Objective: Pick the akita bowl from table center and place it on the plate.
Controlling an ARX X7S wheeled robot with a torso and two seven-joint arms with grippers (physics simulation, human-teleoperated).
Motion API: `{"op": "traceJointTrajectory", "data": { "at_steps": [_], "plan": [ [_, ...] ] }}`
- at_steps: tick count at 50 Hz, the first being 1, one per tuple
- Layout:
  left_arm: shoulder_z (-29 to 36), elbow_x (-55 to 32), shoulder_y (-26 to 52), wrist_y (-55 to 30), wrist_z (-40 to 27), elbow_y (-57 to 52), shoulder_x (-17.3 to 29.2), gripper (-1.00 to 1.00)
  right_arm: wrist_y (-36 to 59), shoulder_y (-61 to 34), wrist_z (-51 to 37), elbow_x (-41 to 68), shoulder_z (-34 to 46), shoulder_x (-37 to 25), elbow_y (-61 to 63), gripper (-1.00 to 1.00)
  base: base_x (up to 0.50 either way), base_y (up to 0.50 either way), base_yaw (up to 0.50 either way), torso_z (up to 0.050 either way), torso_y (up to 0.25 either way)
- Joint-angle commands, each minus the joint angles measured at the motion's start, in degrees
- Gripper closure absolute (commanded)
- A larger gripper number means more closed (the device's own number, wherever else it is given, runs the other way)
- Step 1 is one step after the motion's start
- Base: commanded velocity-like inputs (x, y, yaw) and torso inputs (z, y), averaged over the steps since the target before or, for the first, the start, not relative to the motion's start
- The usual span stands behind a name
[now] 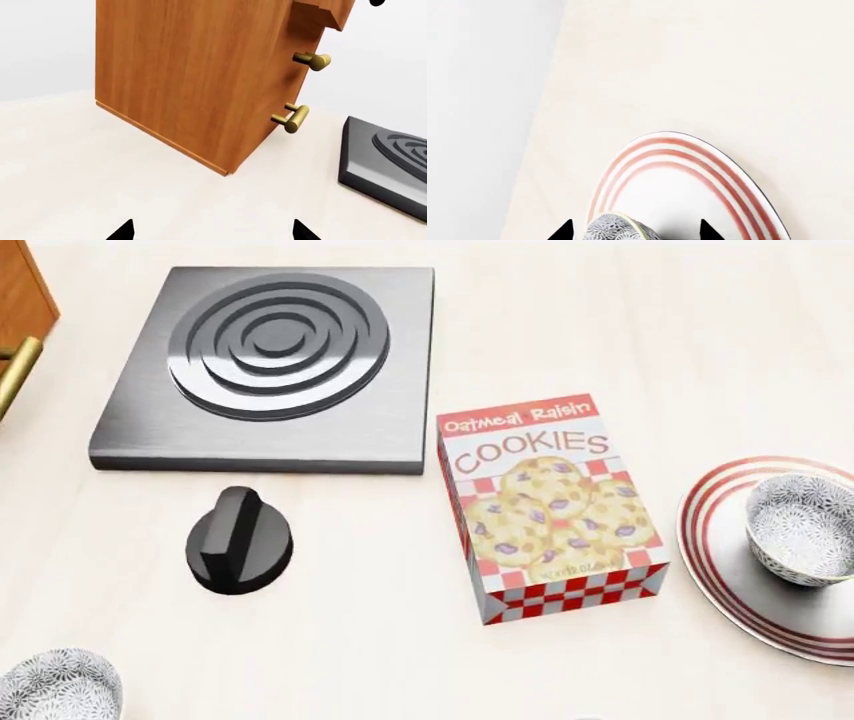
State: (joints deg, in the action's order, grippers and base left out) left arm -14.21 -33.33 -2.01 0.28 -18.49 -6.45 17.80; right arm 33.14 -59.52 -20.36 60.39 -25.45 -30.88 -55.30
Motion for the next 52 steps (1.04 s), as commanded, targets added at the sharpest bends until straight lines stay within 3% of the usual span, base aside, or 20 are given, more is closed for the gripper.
{"op": "traceJointTrajectory", "data": {
  "at_steps": [1, 13, 32, 41, 52],
  "plan": [
    [0.03, -0.23, 0.16, 0.07, -0.14, 0.01, 0.10, -1.00, -11.09, 10.60, -7.58, 3.39, -10.34, 4.97, 22.95, -1.00, 0.00, 0.00, 0.00, 0.000, 0.000],
    [0.49, -0.32, 0.01, -0.02, -0.24, -0.55, 0.12, -1.00, -16.54, 17.35, -10.43, 0.62, -10.75, 6.78, 49.03, -1.00, 0.00, 0.00, 0.00, 0.000, 0.000],
    [1.36, -0.02, 0.36, 0.13, -0.25, -0.68, 0.18, -1.00, -7.55, 26.07, -14.64, 2.48, -6.15, -0.07, 78.42, -1.00, 0.00, 0.00, 0.00, 0.000, 0.000],
    [1.71, -0.13, 0.50, -0.13, -0.39, -1.04, 0.31, -1.00, -3.23, 26.80, -20.28, 10.30, -7.87, -2.76, 85.54, -1.00, 0.00, 0.00, 0.00, 0.000, 0.000],
    [2.37, 0.26, 1.05, -0.17, -0.48, -0.52, 0.31, -1.00, -2.95, 28.05, -18.86, 7.82, -6.99, -5.09, 92.84, -1.00, 0.00, 0.00, 0.00, 0.000, 0.000]
  ]
}}
